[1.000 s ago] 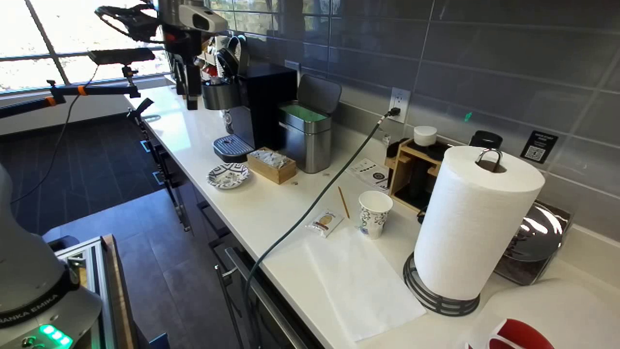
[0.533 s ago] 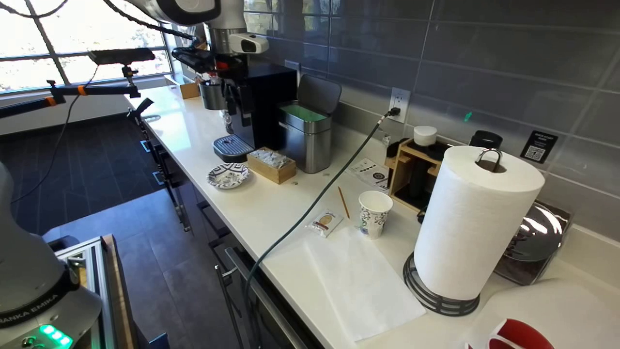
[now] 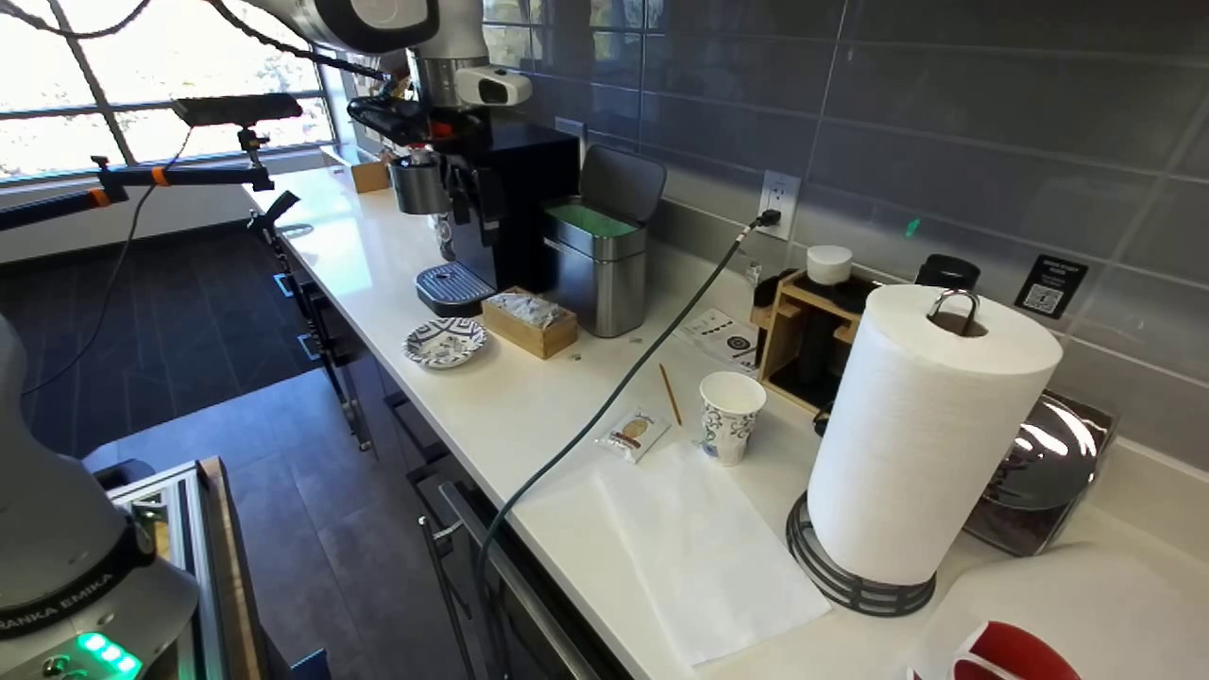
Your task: Move the wooden box to the right
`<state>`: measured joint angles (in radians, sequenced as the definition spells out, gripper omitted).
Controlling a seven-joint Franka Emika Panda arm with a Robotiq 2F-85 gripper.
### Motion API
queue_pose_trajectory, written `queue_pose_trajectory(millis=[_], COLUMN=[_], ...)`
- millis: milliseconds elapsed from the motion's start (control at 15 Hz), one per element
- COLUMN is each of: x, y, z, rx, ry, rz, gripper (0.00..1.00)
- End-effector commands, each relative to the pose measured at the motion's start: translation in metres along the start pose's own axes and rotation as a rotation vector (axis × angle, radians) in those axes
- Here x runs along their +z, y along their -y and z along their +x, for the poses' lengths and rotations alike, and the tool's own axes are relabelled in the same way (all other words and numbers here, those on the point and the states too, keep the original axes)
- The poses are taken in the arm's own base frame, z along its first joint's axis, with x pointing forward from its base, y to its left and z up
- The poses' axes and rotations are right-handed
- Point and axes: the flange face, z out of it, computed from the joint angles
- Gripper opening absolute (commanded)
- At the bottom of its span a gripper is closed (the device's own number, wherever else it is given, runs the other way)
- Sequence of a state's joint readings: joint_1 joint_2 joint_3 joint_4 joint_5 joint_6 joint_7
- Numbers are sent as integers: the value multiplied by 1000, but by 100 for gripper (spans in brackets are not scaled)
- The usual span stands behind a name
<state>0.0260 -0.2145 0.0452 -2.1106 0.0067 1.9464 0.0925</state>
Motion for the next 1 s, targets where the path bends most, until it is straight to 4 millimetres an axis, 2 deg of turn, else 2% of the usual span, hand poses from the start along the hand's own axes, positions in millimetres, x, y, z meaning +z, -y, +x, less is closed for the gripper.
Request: queue_pose_trajectory(millis=[0, 333, 533, 733, 933], x=[47, 129, 169, 191, 199], y=[-11, -15, -12, -11, -11], z=[25, 63, 77, 87, 97], rx=[15, 69, 48, 42, 38], ry=[-109, -214, -163, -131, -129], rz=[27, 25, 28, 23, 19], gripper=[100, 100, 100, 100, 100])
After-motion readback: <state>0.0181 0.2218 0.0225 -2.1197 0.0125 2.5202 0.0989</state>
